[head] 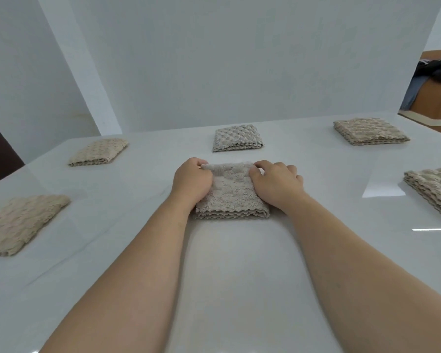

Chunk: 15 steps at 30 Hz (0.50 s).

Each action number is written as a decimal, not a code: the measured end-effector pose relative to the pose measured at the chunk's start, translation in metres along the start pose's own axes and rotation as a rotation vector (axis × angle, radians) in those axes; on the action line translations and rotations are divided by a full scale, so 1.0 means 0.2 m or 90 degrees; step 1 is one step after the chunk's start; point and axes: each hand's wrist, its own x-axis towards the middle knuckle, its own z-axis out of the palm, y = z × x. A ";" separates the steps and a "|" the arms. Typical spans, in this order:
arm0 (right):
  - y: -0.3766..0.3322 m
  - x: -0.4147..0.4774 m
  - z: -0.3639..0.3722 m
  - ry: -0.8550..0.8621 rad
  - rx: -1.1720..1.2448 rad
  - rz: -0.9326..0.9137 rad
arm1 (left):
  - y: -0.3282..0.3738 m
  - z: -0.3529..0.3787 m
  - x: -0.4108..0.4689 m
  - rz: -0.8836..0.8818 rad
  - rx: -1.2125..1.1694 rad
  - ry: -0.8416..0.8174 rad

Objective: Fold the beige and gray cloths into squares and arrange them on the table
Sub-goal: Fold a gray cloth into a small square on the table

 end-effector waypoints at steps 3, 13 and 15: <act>0.00 0.00 0.00 -0.004 -0.028 -0.010 | -0.02 0.01 0.00 0.091 0.232 -0.003; 0.01 0.01 0.01 -0.002 -0.017 -0.022 | -0.03 0.02 0.02 0.118 0.369 -0.024; 0.00 0.01 0.01 -0.010 -0.014 -0.026 | -0.02 0.02 0.01 0.121 0.335 -0.023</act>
